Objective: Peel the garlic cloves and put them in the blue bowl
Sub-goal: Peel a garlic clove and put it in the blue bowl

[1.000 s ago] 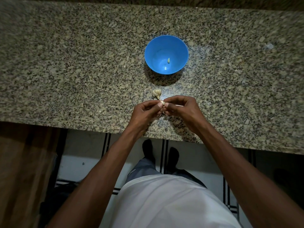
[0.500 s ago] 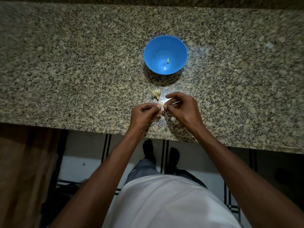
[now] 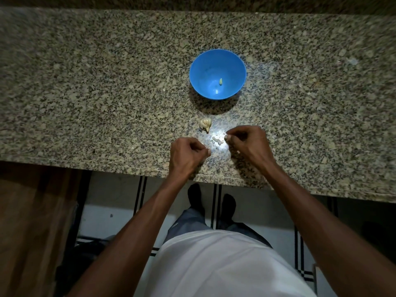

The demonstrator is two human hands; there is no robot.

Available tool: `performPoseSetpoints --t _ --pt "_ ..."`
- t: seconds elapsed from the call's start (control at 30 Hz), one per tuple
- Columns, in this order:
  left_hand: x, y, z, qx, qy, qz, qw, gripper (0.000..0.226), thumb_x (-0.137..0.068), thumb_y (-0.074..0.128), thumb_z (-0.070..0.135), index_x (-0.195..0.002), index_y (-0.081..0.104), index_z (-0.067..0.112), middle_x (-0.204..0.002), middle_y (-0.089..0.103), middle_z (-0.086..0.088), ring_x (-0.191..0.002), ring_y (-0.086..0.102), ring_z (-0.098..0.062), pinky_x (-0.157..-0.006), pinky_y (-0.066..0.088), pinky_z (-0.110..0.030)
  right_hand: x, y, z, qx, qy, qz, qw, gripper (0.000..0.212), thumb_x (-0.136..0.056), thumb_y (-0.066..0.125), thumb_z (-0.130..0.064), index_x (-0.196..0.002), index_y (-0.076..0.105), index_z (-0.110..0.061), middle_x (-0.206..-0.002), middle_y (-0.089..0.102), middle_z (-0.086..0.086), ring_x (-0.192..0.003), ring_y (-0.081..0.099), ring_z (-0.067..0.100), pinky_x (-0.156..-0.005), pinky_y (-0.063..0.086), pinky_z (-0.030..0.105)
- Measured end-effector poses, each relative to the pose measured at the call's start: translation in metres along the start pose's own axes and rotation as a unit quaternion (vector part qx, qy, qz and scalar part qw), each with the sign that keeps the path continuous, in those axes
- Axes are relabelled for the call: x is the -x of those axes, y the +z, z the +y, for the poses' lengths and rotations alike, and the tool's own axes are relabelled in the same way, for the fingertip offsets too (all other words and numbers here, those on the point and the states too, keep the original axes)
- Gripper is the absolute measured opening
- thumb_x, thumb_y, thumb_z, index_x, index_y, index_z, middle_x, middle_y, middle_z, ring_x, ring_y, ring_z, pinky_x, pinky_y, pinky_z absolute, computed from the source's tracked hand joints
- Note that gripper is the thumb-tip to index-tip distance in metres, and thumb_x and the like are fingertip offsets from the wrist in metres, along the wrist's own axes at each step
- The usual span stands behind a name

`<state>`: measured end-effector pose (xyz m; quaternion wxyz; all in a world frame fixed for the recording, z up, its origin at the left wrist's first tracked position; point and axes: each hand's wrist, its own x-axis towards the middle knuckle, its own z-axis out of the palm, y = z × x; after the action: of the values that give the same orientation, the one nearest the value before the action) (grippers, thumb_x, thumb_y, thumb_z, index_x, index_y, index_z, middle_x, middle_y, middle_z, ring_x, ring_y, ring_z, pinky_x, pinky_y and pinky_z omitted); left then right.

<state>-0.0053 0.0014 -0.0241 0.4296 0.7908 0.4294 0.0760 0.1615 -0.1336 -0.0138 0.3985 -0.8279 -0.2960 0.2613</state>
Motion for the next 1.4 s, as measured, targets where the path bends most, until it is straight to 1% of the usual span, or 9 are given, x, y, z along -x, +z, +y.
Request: performPoseSetpoints --t 0.23,0.43,0.5,0.7,0.83,1.0,1.1,1.23,1.4 --pt "0.001 0.0 -0.001 -0.062 0.134 -0.046 0.988 0.019 -0.097 0.069 0.013 -0.111 0.081 0.011 -0.094 0.077 -0.004 -0.076 0.069 -0.012 -0.07 0.06 -0.036 -0.038 -0.029 0.008 -0.04 0.059 0.048 0.996 0.016 -0.098 0.071 -0.016 -0.111 0.08 -0.011 -0.098 0.08 0.002 -0.085 0.077 0.01 -0.081 0.064 0.033" --pt "0.011 -0.003 0.001 -0.104 0.041 0.019 0.994 0.015 -0.085 0.084 0.038 -0.083 0.081 0.024 -0.073 0.074 0.012 -0.061 0.067 0.0 -0.06 0.061 -0.028 -0.05 -0.037 0.01 -0.009 0.047 0.058 0.997 0.026 -0.094 0.072 -0.011 -0.12 0.077 -0.01 -0.11 0.079 0.009 -0.09 0.077 0.018 -0.084 0.066 0.042" --pt "0.012 -0.005 0.002 -0.086 0.024 0.054 0.995 0.018 -0.086 0.084 0.04 -0.083 0.078 0.024 -0.073 0.072 0.012 -0.061 0.066 -0.001 -0.057 0.057 -0.025 -0.043 -0.036 0.007 0.03 0.027 0.073 0.997 0.027 -0.097 0.07 -0.008 -0.124 0.074 -0.006 -0.117 0.077 0.013 -0.093 0.076 0.019 -0.079 0.064 0.024" --pt "-0.012 -0.004 -0.011 -0.154 0.062 0.044 0.985 0.046 -0.094 0.055 -0.006 -0.137 0.061 0.01 -0.133 0.054 -0.011 -0.126 0.043 -0.024 -0.1 0.046 -0.036 -0.014 0.01 0.002 0.154 -0.102 -0.069 0.98 0.021 -0.1 0.061 -0.001 -0.113 0.077 -0.003 -0.116 0.063 0.016 -0.103 0.061 0.029 -0.085 0.05 0.032" --pt "-0.006 0.008 -0.008 -0.195 0.123 -0.041 0.972 0.069 -0.08 0.064 -0.019 -0.142 0.057 0.012 -0.137 0.046 -0.006 -0.123 0.038 -0.02 -0.097 0.05 -0.032 -0.002 0.036 0.002 0.214 -0.157 -0.097 0.959 0.022 -0.094 0.06 0.003 -0.112 0.07 -0.003 -0.115 0.05 0.013 -0.107 0.046 0.032 -0.08 0.046 0.039" --pt "0.018 0.008 -0.02 -0.136 0.159 -0.022 0.978 0.051 -0.082 0.059 -0.017 -0.125 0.069 0.007 -0.12 0.059 -0.006 -0.114 0.053 -0.023 -0.096 0.053 -0.038 0.02 0.033 0.0 0.181 -0.181 -0.127 0.958 0.033 -0.095 0.067 0.001 -0.127 0.071 -0.003 -0.117 0.058 0.014 -0.105 0.056 0.028 -0.082 0.049 0.033" --pt "0.016 -0.011 -0.022 -0.153 0.108 0.01 0.982 0.049 -0.089 0.063 -0.003 -0.135 0.063 0.012 -0.132 0.052 -0.009 -0.124 0.043 -0.022 -0.102 0.047 -0.036 0.021 0.018 0.001 0.133 -0.13 -0.081 0.979 0.023 -0.095 0.066 0.003 -0.115 0.074 -0.002 -0.113 0.06 0.014 -0.099 0.061 0.026 -0.077 0.048 0.026" --pt "0.021 -0.024 -0.023 -0.188 0.064 -0.124 0.972 0.069 -0.085 0.083 0.025 -0.144 0.05 0.014 -0.135 0.038 -0.007 -0.122 0.04 -0.022 -0.102 0.047 -0.038 0.037 0.025 -0.001 0.186 -0.092 -0.104 0.973 0.026 -0.087 0.081 -0.005 -0.108 0.067 -0.004 -0.119 0.05 0.012 -0.098 0.049 0.02 -0.064 0.036 0.012" --pt "0.032 -0.007 -0.018 -0.155 0.133 -0.102 0.974 0.052 -0.089 0.069 -0.004 -0.139 0.055 0.006 -0.118 0.044 -0.004 -0.099 0.05 -0.016 -0.083 0.049 -0.027 0.048 0.067 -0.013 0.193 -0.091 -0.028 0.977 0.014 -0.089 0.061 0.012 -0.09 0.061 -0.002 -0.102 0.047 0.008 -0.081 0.051 0.021 -0.061 0.055 0.041"
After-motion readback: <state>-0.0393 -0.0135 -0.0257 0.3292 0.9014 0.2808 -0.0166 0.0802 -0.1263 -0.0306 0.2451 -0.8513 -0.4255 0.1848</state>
